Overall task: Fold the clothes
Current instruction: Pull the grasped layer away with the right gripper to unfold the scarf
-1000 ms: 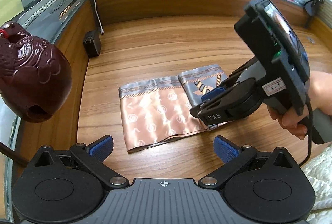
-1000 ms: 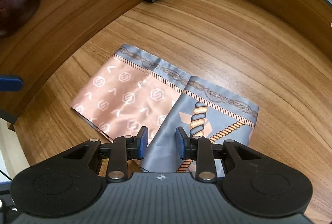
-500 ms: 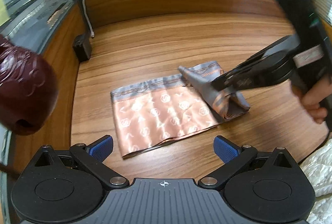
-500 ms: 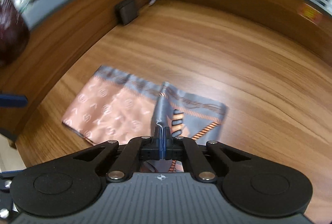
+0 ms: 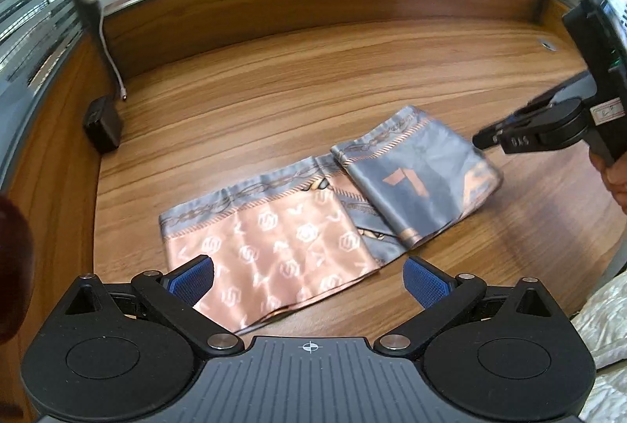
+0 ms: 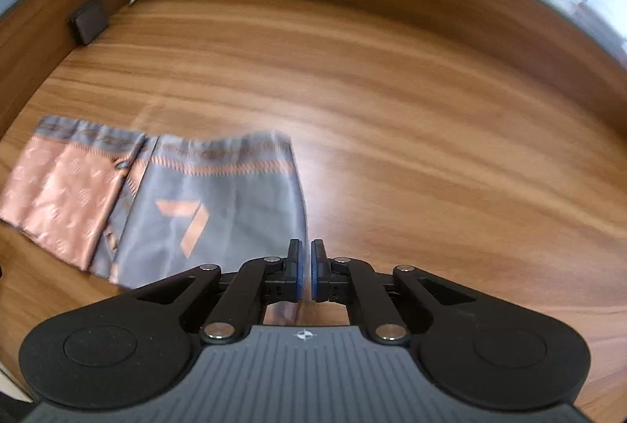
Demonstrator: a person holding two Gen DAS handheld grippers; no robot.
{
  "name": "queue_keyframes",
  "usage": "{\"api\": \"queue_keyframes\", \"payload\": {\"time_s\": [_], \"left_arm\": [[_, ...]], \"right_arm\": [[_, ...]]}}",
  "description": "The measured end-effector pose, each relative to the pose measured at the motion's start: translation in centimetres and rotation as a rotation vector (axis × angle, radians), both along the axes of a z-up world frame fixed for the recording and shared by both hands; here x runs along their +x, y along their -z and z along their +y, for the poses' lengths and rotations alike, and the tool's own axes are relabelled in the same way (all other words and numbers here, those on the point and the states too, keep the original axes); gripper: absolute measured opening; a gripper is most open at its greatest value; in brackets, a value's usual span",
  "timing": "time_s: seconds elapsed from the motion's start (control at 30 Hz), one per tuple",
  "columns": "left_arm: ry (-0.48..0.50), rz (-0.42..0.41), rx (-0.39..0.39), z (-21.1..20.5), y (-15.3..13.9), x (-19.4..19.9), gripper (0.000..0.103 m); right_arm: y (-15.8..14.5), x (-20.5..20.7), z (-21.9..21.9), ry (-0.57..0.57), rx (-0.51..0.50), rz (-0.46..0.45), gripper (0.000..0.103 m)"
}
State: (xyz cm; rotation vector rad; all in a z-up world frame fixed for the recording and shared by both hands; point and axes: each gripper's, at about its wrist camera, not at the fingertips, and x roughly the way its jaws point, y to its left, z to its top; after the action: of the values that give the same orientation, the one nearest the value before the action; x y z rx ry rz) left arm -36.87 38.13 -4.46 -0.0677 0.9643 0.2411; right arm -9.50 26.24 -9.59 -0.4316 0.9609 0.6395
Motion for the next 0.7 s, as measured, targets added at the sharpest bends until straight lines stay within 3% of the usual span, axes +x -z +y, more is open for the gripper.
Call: {"api": "queue_keyframes", "payload": {"time_s": [0.07,0.13,0.3,0.37,0.57,0.6,0.63,0.67,0.7], "left_arm": [[0.015,0.0,0.001,-0.1,0.1,0.5,0.103],[0.024,0.0,0.002,-0.1,0.2,0.6,0.103],[0.029,0.001,0.011,-0.1,0.0,0.5,0.103],[0.028,0.004,0.016,0.0,0.0,0.4,0.103],[0.005,0.013,0.023,0.4,0.0,-0.3,0.103],[0.0,0.014,0.024,0.5,0.0,-0.4,0.103],[-0.005,0.015,0.024,0.6,0.0,-0.5,0.103],[-0.009,0.016,0.025,0.7,0.0,-0.6,0.103],[-0.014,0.017,0.025,0.8,0.0,-0.8,0.103]], "right_arm": [[-0.7,-0.6,0.5,-0.035,0.021,-0.013,0.017],[-1.0,-1.1,1.4,-0.081,0.046,0.015,0.021],[-0.4,-2.5,4.4,-0.182,0.09,0.11,0.023],[0.0,-3.0,5.8,-0.213,0.095,0.139,0.031],[1.2,-4.1,8.5,-0.244,0.055,0.149,0.033],[1.4,-4.0,8.6,-0.242,0.052,0.152,0.032],[1.5,-4.0,8.8,-0.243,0.053,0.157,0.025],[1.6,-3.9,8.8,-0.243,0.058,0.162,0.009],[1.6,-3.7,8.9,-0.241,0.059,0.164,0.003]]}}
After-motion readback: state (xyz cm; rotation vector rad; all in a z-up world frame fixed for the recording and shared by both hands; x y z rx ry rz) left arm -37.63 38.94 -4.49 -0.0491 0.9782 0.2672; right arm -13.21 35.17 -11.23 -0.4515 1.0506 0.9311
